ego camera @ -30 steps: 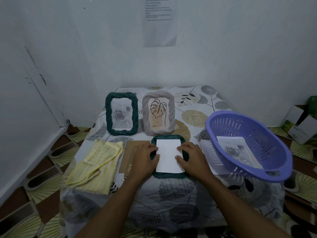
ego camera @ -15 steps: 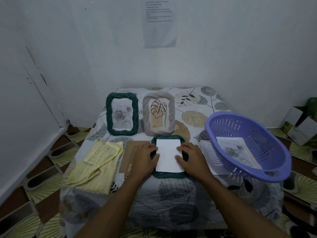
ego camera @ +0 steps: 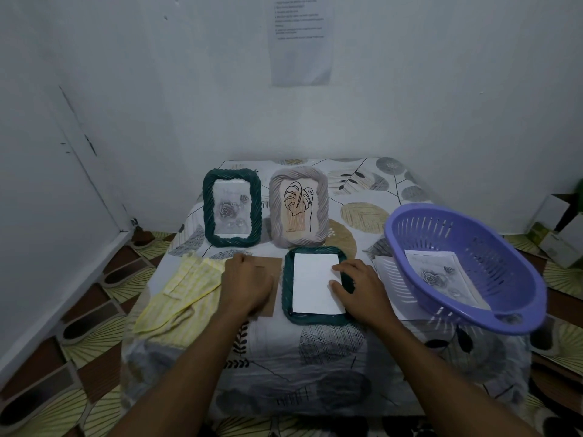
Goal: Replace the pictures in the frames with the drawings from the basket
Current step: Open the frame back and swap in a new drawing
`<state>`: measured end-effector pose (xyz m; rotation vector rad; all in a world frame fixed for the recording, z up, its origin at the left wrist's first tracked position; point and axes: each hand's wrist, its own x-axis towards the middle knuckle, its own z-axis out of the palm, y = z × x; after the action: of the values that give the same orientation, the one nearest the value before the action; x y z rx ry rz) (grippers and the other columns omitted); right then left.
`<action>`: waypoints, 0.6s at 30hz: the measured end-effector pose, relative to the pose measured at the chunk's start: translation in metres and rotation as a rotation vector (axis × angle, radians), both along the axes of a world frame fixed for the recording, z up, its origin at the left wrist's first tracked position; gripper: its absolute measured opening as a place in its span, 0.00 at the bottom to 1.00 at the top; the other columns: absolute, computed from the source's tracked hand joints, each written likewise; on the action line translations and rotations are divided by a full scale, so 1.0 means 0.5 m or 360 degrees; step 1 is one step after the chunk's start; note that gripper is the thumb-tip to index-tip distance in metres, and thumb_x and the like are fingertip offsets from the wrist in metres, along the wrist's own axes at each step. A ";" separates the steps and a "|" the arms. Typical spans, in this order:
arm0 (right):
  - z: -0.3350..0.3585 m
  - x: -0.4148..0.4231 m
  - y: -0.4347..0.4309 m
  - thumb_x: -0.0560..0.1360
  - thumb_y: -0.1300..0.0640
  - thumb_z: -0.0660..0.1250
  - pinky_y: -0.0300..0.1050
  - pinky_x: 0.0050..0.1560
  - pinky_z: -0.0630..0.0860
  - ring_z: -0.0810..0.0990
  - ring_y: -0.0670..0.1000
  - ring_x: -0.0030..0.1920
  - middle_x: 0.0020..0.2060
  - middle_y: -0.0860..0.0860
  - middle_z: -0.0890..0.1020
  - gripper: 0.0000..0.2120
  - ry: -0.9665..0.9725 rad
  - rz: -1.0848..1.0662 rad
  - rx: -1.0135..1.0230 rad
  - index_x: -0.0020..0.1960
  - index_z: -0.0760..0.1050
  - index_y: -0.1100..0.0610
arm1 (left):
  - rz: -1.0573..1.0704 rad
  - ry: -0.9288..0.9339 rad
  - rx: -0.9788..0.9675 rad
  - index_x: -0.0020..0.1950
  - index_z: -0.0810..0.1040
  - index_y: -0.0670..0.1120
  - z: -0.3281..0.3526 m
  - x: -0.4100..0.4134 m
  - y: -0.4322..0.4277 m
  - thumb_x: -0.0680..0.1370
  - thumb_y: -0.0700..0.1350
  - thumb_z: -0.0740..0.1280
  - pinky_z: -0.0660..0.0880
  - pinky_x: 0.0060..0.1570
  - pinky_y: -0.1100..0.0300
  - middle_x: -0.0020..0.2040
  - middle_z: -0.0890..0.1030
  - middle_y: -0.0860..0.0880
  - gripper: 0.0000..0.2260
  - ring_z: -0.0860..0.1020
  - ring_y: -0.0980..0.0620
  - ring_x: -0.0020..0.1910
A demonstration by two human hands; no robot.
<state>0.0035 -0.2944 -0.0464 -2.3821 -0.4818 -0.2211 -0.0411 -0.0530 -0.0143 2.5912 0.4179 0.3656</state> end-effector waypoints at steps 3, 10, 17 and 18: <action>0.003 -0.002 0.000 0.76 0.48 0.67 0.40 0.58 0.64 0.71 0.50 0.61 0.63 0.48 0.75 0.17 0.0009 0.0001 -0.0023 0.63 0.77 0.52 | 0.0118 0.0139 0.0090 0.53 0.77 0.38 -0.012 -0.011 0.011 0.70 0.51 0.68 0.72 0.59 0.50 0.59 0.73 0.41 0.19 0.70 0.42 0.60; 0.014 -0.007 -0.002 0.76 0.50 0.67 0.43 0.61 0.66 0.71 0.51 0.63 0.65 0.49 0.74 0.16 0.0095 -0.0006 0.0035 0.63 0.77 0.51 | 0.0129 0.0013 -0.0240 0.30 0.70 0.44 0.028 -0.008 0.010 0.68 0.47 0.69 0.72 0.35 0.56 0.31 0.74 0.46 0.12 0.74 0.48 0.34; 0.033 -0.011 -0.002 0.76 0.50 0.67 0.48 0.66 0.65 0.69 0.52 0.66 0.67 0.50 0.72 0.17 0.0211 0.0009 0.0085 0.64 0.76 0.51 | 0.0196 -0.0034 -0.0829 0.28 0.71 0.48 0.049 -0.008 0.006 0.68 0.50 0.73 0.69 0.31 0.59 0.28 0.75 0.51 0.14 0.74 0.53 0.30; 0.038 -0.010 -0.001 0.76 0.51 0.68 0.48 0.67 0.64 0.68 0.53 0.67 0.67 0.51 0.71 0.17 0.0229 0.0019 0.0100 0.64 0.76 0.51 | 0.0196 -0.0067 -0.0885 0.30 0.73 0.48 0.052 -0.005 0.001 0.68 0.50 0.73 0.71 0.33 0.59 0.30 0.76 0.52 0.12 0.75 0.54 0.32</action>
<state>-0.0017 -0.2951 -0.0277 -2.3134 -0.4148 -0.0578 -0.0437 -0.0523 0.0119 2.0205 0.5739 0.2937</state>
